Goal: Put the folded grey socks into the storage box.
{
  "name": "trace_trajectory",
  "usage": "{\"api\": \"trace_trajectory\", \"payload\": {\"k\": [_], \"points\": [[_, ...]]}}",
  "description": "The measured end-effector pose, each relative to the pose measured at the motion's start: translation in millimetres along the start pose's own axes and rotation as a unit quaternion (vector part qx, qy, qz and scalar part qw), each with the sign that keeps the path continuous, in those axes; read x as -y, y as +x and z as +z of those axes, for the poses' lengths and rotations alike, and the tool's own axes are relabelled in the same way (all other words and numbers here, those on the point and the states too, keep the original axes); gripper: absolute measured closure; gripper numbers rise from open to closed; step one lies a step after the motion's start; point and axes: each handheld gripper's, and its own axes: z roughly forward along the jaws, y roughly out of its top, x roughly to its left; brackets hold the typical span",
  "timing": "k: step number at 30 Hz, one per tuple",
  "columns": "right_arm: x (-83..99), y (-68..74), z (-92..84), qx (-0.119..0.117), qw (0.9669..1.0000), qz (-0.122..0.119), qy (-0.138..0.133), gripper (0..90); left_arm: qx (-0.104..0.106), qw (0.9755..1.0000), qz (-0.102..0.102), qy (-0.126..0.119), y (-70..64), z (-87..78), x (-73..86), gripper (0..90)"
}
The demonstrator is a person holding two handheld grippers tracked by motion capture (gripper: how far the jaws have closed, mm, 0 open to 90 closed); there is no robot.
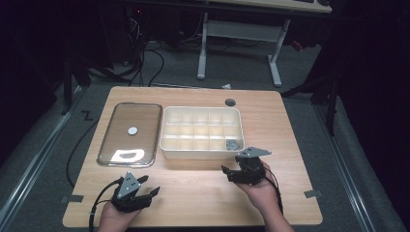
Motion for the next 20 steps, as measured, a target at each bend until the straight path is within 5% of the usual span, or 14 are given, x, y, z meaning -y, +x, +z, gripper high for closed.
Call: {"api": "trace_trajectory", "payload": {"k": [4,7,8,9,10,11,13,20], "points": [[27.5,6.5,10.9,0.014,0.9998,0.013,-0.003,34.5,0.004,1.0000,0.003,0.001,-2.9,0.1,0.3,38.5],[59.4,16.4,10.6,0.040,0.9970,0.022,-0.063,36.9,0.018,0.9998,-0.005,-0.001,-4.6,-0.6,-0.4,38.5],[67.8,19.5,11.3,0.036,0.9970,0.033,-0.060,37.3,0.023,0.9997,-0.010,-0.005,-5.0,-1.0,-0.9,38.4],[69.0,21.6,11.0,0.022,0.9987,0.027,-0.036,34.9,0.024,0.9996,-0.010,-0.007,-5.4,-1.3,-1.1,38.4],[69.4,22.4,8.9,0.033,0.9987,0.010,-0.038,36.5,0.023,0.9997,-0.005,-0.005,-6.1,-0.7,-1.0,38.4],[70.5,21.5,3.8,0.046,0.9974,0.016,-0.053,37.6,0.023,0.9997,-0.002,-0.002,-6.2,0.0,-0.9,38.4],[70.2,15.9,1.4,0.029,0.9970,0.044,-0.057,36.2,0.022,0.9997,-0.006,-0.001,-5.5,1.6,-1.3,38.4],[72.8,13.9,6.2,0.032,0.9975,0.043,-0.046,37.5,0.022,0.9998,-0.001,0.000,-6.0,1.3,-1.3,38.3]]}}
